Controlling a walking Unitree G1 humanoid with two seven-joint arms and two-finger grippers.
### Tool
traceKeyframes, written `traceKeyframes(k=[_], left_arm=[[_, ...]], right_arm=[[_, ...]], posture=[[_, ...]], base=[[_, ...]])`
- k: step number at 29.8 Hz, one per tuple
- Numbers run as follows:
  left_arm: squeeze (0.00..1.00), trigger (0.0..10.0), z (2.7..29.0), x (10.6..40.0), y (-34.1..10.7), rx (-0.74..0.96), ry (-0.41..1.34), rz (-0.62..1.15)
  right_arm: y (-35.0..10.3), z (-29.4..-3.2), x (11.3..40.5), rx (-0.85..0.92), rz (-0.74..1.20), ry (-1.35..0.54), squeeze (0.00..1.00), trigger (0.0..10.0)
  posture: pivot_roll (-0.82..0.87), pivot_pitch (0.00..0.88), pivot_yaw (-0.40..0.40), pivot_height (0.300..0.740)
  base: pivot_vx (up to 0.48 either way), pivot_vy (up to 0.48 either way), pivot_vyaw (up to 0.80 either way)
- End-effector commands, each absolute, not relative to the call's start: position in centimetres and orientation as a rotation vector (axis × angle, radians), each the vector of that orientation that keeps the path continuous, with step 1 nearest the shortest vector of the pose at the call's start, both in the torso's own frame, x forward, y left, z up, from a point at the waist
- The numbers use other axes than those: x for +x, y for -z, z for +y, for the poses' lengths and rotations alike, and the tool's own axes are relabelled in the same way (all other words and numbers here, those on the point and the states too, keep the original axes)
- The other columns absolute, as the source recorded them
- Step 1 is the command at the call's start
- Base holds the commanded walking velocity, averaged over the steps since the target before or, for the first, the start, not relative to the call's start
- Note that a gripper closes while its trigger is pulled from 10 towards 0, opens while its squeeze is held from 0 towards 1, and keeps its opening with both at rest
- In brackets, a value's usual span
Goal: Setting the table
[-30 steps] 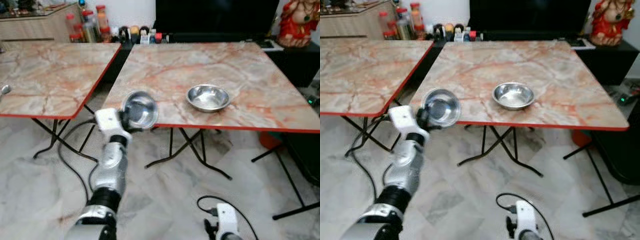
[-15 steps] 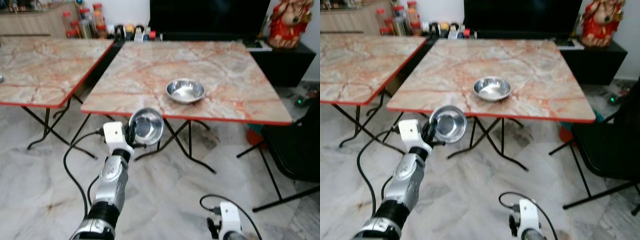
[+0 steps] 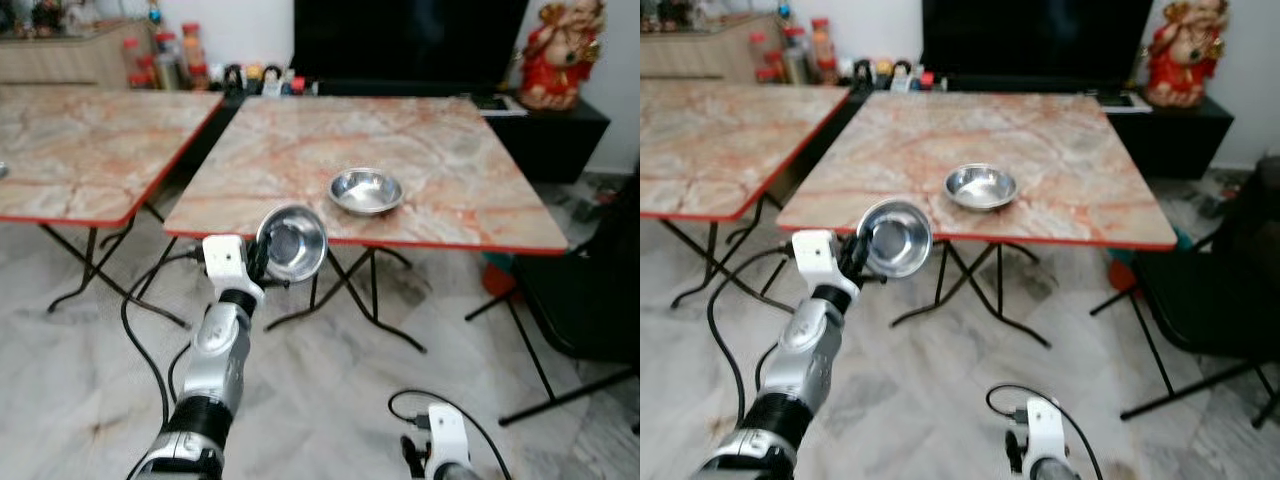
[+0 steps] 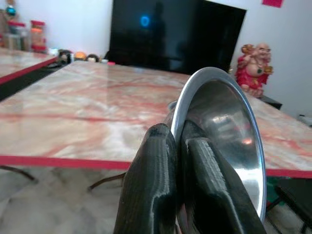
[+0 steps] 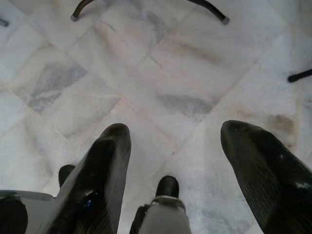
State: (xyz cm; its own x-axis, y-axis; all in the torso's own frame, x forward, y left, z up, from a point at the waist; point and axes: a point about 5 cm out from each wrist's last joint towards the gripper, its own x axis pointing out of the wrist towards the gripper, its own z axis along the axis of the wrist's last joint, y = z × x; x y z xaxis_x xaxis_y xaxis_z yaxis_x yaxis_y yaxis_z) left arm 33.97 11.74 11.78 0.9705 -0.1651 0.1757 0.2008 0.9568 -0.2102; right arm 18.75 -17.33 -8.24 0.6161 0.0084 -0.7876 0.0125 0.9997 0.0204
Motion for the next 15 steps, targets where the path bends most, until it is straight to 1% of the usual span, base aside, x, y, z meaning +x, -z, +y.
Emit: traceKeyframes(k=[1, 15], left_arm=[[0.00, 10.0, 11.30, 34.30, -12.69, -0.207, 0.221, -0.180], [0.00, 10.0, 10.77, 34.39, -12.81, -0.206, 0.250, -0.179]], right_arm=[[7.89, -17.19, 19.43, 0.032, 0.883, 0.004, 0.00, 10.0], [7.80, -17.09, 19.62, 0.025, 0.877, -0.007, 0.00, 10.0]], posture=[[-0.03, 0.000, 0.004, 0.728], [-0.03, 0.000, 0.007, 0.728]], base=[[0.360, 0.000, 0.00], [0.361, 0.000, 0.00]])
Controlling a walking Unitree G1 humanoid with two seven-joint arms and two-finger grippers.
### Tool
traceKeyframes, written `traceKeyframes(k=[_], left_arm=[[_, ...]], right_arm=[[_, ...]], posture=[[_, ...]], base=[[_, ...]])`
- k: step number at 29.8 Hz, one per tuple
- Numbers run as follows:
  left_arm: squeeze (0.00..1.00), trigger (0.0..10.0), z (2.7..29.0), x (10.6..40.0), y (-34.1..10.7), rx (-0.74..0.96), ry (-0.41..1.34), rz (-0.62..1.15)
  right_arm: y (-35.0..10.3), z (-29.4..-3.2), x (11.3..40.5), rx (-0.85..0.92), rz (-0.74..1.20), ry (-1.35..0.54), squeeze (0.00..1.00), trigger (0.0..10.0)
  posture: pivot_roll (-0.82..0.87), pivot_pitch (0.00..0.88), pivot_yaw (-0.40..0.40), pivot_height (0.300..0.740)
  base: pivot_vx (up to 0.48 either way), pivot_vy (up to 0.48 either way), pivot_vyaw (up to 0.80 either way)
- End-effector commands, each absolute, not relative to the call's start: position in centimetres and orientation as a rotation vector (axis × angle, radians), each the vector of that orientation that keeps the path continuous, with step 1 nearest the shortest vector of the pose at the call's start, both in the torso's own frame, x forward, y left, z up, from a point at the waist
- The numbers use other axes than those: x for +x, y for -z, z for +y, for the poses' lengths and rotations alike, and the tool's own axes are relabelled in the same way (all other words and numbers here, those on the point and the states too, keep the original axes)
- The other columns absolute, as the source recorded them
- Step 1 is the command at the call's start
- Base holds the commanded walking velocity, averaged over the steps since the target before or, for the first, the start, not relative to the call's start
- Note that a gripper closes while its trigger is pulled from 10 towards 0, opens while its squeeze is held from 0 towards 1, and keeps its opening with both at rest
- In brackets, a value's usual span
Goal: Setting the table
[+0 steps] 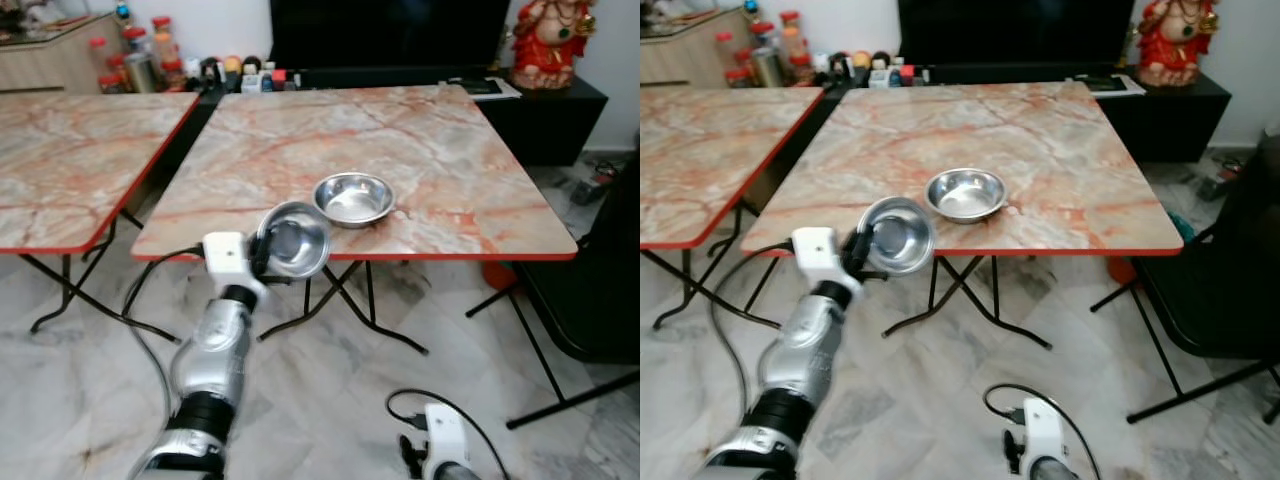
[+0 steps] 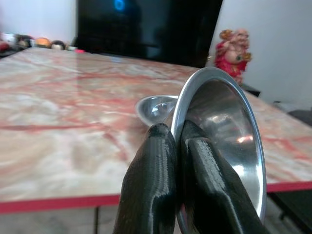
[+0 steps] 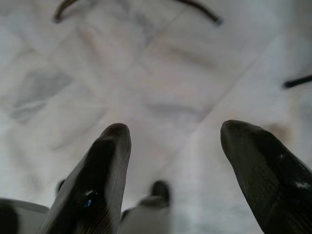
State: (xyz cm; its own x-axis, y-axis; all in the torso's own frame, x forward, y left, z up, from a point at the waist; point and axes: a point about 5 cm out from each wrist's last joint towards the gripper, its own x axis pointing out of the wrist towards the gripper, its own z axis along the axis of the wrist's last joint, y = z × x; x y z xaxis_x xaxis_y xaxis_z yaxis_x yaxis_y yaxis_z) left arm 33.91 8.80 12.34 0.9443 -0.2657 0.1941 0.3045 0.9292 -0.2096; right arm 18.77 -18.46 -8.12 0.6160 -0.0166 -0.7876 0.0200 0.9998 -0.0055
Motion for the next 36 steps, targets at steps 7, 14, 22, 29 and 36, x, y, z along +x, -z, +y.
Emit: traceKeyframes(k=[7, 14, 22, 29, 36], left_arm=[[0.00, 10.0, 10.6, 34.5, -13.0, -0.209, 0.256, -0.183], [0.00, 10.0, 10.6, 34.7, -13.3, -0.211, 0.259, -0.190], [0.00, 10.0, 10.6, 34.8, -13.6, -0.219, 0.256, -0.198], [0.00, 10.0, 10.4, 34.9, -13.9, -0.224, 0.260, -0.203], [0.00, 10.0, 10.4, 35.0, -14.1, -0.226, 0.262, -0.211]], right_arm=[[7.8, -16.9, 19.7, 0.029, 0.872, -0.010, 0.00, 10.0], [7.8, -16.9, 19.7, 0.037, 0.873, -0.003, 0.00, 10.0], [7.8, -17.0, 19.5, 0.036, 0.878, 0.002, 0.00, 10.0], [7.8, -17.0, 19.7, 0.039, 0.875, 0.003, 0.00, 10.0], [7.8, -17.0, 19.6, 0.039, 0.878, 0.003, 0.00, 10.0]], posture=[[-0.03, 0.000, 0.010, 0.728], [-0.03, 0.000, 0.010, 0.728], [-0.04, 0.000, 0.010, 0.728], [-0.04, 0.000, 0.010, 0.728], [-0.04, 0.000, 0.010, 0.728]], base=[[0.362, 0.000, 0.00], [0.362, 0.000, 0.00], [0.361, 0.000, 0.00], [0.361, 0.000, 0.00], [0.361, 0.000, 0.00]])
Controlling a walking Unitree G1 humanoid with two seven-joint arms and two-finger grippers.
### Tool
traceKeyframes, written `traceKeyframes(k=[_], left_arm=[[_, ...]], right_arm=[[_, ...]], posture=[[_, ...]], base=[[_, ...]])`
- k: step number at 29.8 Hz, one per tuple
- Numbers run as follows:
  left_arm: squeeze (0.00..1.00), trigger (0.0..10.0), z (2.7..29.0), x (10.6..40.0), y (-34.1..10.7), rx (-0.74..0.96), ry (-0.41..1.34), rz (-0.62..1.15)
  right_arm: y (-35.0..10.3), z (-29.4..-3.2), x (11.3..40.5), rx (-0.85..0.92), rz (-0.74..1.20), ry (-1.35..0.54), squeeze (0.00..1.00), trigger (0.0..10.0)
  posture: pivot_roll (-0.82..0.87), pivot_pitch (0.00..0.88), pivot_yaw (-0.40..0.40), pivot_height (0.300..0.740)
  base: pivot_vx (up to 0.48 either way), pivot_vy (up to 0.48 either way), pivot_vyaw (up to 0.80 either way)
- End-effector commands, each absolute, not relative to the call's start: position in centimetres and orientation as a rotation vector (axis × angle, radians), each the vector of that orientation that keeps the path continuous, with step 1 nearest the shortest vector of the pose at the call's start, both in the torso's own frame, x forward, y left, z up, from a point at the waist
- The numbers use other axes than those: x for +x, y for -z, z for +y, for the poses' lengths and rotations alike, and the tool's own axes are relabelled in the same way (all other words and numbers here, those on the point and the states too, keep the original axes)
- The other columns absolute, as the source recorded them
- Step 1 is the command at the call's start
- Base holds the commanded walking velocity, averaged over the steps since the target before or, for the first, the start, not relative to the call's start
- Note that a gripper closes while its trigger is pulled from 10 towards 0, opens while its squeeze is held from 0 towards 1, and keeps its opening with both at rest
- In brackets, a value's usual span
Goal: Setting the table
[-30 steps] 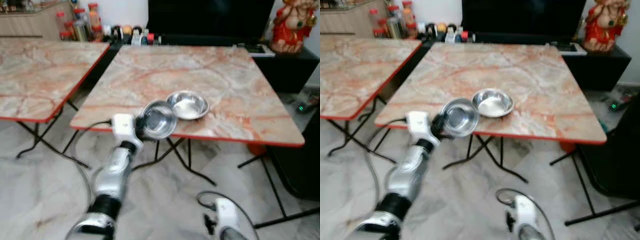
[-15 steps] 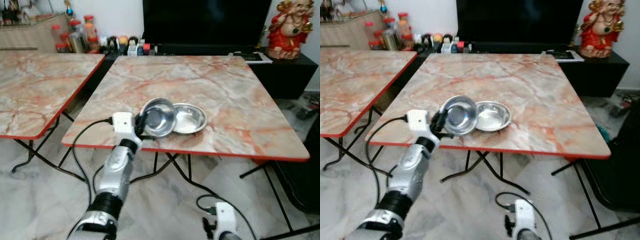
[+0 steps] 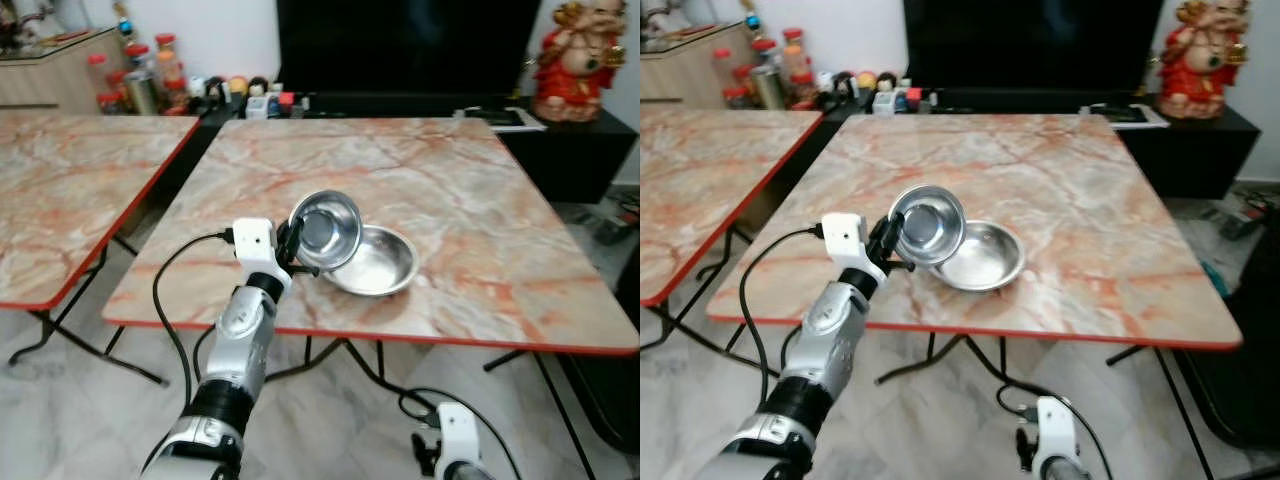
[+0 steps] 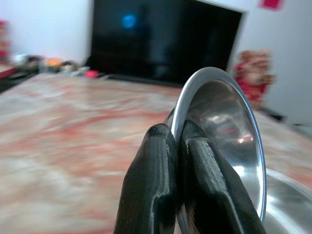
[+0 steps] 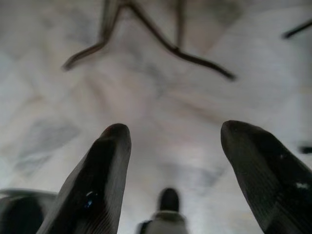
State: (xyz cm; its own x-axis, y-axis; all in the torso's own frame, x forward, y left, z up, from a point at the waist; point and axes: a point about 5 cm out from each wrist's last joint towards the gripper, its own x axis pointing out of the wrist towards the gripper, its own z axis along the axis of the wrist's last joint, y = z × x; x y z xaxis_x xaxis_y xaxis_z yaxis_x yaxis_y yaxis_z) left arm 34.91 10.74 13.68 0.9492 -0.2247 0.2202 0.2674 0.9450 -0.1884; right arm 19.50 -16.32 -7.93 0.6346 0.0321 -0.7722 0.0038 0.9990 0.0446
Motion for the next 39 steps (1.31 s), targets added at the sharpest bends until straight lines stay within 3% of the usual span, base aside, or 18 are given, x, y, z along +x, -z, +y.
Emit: traceKeyframes(k=[1, 8, 23, 39], left_arm=[[0.00, 10.0, 10.39, 34.99, -14.14, -0.226, 0.262, -0.211], [0.00, 10.0, 10.28, 34.97, -14.09, -0.225, 0.266, -0.207], [0.00, 10.0, 9.95, 34.73, -13.97, -0.244, 0.284, -0.206], [0.00, 10.0, 10.07, 34.78, -14.19, -0.241, 0.286, -0.212]], right_arm=[[7.80, -17.01, 19.65, 0.039, 0.878, 0.003, 0.00, 10.0], [7.82, -16.97, 19.63, 0.041, 0.880, 0.000, 0.00, 10.0], [7.98, -16.89, 19.33, 0.042, 0.890, -0.010, 0.00, 10.0], [8.01, -16.63, 19.32, 0.045, 0.892, -0.017, 0.00, 10.0]], posture=[[-0.04, 0.000, 0.010, 0.728], [-0.04, 0.000, 0.010, 0.728], [-0.04, 0.000, 0.011, 0.728], [-0.03, 0.000, 0.014, 0.728]], base=[[0.360, 0.000, 0.00], [0.352, 0.000, 0.00], [0.000, 0.000, 0.00], [0.000, -0.292, 0.00]])
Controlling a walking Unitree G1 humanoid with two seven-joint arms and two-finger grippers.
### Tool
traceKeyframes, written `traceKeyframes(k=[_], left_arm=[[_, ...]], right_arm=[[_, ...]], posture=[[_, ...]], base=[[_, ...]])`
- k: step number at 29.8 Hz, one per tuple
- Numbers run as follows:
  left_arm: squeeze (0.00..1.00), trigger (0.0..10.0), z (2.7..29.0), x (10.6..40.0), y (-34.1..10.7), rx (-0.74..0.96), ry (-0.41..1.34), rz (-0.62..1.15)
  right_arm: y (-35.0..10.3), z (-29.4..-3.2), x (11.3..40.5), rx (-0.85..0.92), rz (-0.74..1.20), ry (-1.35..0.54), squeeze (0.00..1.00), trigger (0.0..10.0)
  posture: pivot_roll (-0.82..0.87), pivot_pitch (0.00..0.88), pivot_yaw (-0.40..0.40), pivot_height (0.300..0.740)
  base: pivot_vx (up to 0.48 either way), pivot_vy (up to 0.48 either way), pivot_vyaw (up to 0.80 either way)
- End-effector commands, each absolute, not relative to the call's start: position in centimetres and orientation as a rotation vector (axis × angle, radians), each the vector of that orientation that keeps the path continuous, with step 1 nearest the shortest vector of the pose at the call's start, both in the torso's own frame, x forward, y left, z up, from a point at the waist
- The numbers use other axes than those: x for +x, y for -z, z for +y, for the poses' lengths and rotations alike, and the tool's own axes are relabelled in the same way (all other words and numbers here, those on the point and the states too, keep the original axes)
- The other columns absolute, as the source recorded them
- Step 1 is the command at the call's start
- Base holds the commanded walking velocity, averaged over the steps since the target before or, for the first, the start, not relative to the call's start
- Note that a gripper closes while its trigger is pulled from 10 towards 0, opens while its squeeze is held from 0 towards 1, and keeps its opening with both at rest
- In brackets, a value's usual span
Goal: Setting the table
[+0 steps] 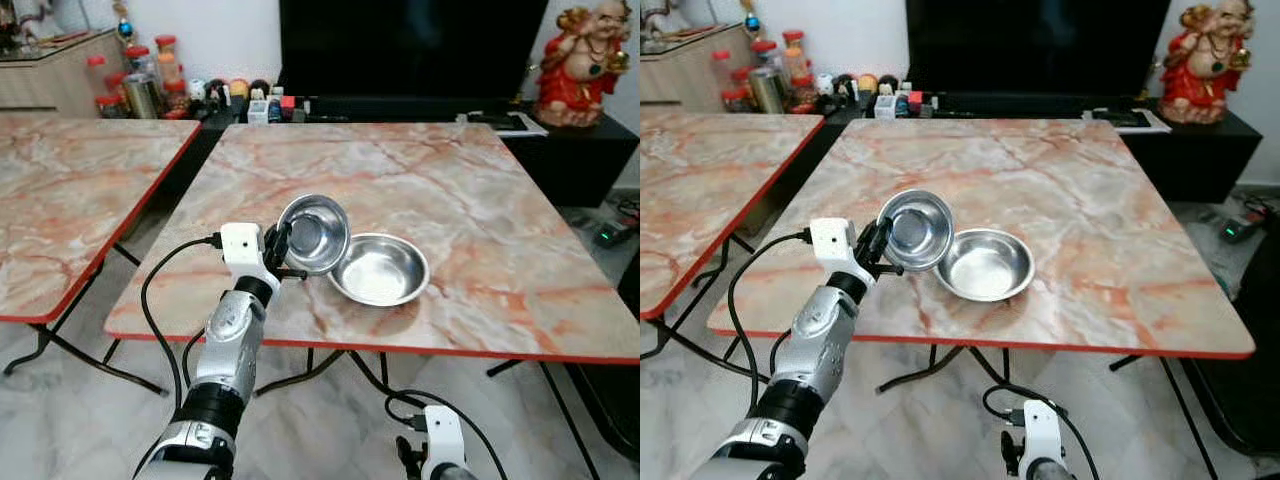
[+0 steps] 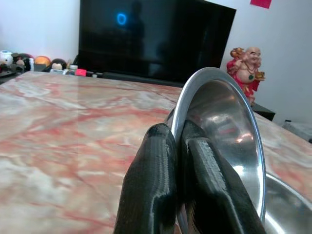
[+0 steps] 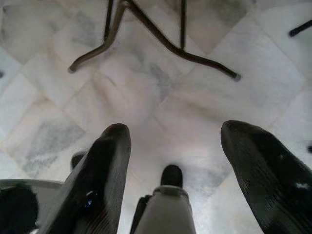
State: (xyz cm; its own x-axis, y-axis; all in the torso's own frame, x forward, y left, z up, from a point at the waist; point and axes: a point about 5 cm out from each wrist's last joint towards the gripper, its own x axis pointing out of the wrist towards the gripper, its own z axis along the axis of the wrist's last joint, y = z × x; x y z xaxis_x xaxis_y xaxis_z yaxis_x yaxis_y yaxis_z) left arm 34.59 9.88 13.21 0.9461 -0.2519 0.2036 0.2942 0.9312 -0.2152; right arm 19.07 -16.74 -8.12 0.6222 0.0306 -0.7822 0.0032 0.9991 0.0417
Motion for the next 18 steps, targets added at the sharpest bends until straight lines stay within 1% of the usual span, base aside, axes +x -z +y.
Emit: traceKeyframes(k=[1, 6, 18], left_arm=[[0.00, 10.0, 10.1, 34.8, -14.2, -0.242, 0.285, -0.212], [0.00, 10.0, 10.2, 34.8, -14.2, -0.245, 0.276, -0.211], [0.00, 10.0, 11.2, 35.1, -13.9, -0.306, 0.227, -0.179]], right_arm=[[8.0, -16.6, 19.3, 0.046, 0.892, -0.015, 0.00, 10.0], [8.0, -16.7, 19.3, 0.045, 0.892, -0.013, 0.00, 10.0], [7.9, -16.7, 19.4, 0.044, 0.890, -0.017, 0.00, 10.0]], posture=[[-0.03, 0.000, 0.014, 0.728], [-0.03, 0.000, 0.008, 0.728], [-0.03, 0.000, 0.006, 0.728]], base=[[0.000, -0.352, 0.00], [0.000, -0.353, 0.00], [0.000, 0.000, 0.00]])
